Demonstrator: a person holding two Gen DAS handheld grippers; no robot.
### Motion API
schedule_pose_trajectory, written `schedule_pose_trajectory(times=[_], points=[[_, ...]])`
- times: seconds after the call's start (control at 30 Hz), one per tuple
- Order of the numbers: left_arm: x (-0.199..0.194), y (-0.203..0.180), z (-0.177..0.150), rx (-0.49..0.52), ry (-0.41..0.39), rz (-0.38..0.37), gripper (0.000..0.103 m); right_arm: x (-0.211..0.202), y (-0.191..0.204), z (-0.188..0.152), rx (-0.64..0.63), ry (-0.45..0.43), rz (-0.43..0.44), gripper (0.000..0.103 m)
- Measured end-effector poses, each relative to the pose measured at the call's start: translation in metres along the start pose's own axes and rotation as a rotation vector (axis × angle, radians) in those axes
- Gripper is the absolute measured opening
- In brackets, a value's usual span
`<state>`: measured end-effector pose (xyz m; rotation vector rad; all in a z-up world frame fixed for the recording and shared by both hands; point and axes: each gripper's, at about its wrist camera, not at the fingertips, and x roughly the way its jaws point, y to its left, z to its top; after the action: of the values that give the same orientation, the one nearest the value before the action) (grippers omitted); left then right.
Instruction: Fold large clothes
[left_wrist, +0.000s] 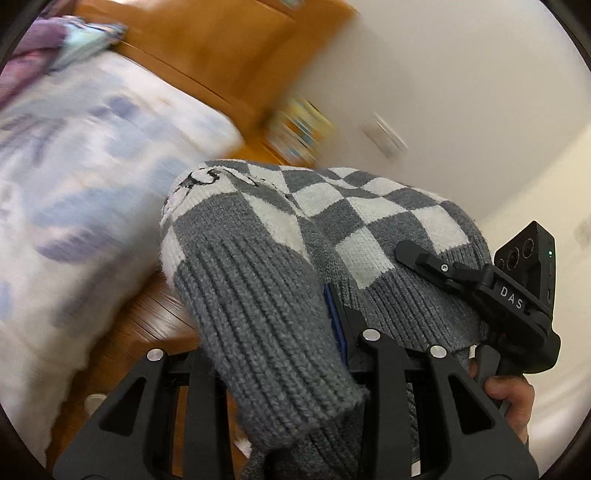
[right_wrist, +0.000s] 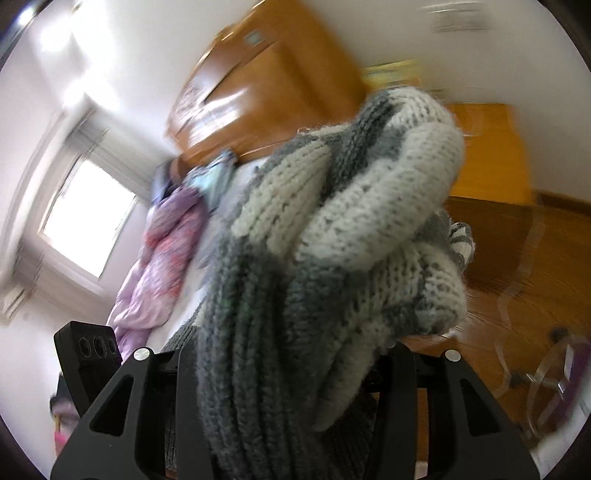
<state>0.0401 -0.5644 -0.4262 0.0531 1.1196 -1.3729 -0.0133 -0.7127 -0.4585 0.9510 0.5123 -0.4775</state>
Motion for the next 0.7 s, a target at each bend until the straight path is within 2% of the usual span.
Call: schedule_pose_trajectory(times=[0.07, 0.17, 0.23, 0.37, 0.43, 0.5, 0.57, 0.6, 0.63, 0.7], points=[[-0.01, 0.039, 0.026, -0.026, -0.05, 0.046, 0.03, 0.053, 0.029, 0.017, -0.043, 0.032, 0.056, 0.04], [-0.025, 0.12, 0.082, -0.053, -0.14, 0.152, 0.03, 0.15, 0.077, 0.047, -0.11, 0.077, 0.15, 0.04], [-0.029, 0.16, 0.112, -0.057, -0.183, 0.215, 0.03, 0.226, 0.108, 0.067, -0.14, 0.105, 0.236, 0.04], [-0.034, 0.24, 0.155, -0.048, -0.287, 0.353, 0.03, 0.349, 0.139, 0.093, -0.172, 0.151, 0.364, 0.04], [-0.015, 0.279, 0.164, -0.044, -0.334, 0.419, 0.03, 0.403, 0.14, 0.099, -0.183, 0.185, 0.4, 0.04], [0.009, 0.311, 0.161, -0.048, -0.337, 0.471, 0.03, 0.457, 0.129, 0.1, -0.178, 0.249, 0.377, 0.041], [0.04, 0.348, 0.15, -0.128, -0.298, 0.488, 0.03, 0.504, 0.111, 0.094, -0.171, 0.342, 0.283, 0.042], [0.066, 0.371, 0.137, -0.182, -0.221, 0.516, 0.03, 0.524, 0.102, 0.086, -0.177, 0.399, 0.231, 0.042], [0.083, 0.382, 0.128, -0.221, -0.164, 0.511, 0.034, 0.538, 0.095, 0.078, -0.19, 0.447, 0.184, 0.044], [0.108, 0.39, 0.103, -0.257, -0.057, 0.529, 0.039, 0.557, 0.078, 0.059, -0.224, 0.534, 0.072, 0.052]])
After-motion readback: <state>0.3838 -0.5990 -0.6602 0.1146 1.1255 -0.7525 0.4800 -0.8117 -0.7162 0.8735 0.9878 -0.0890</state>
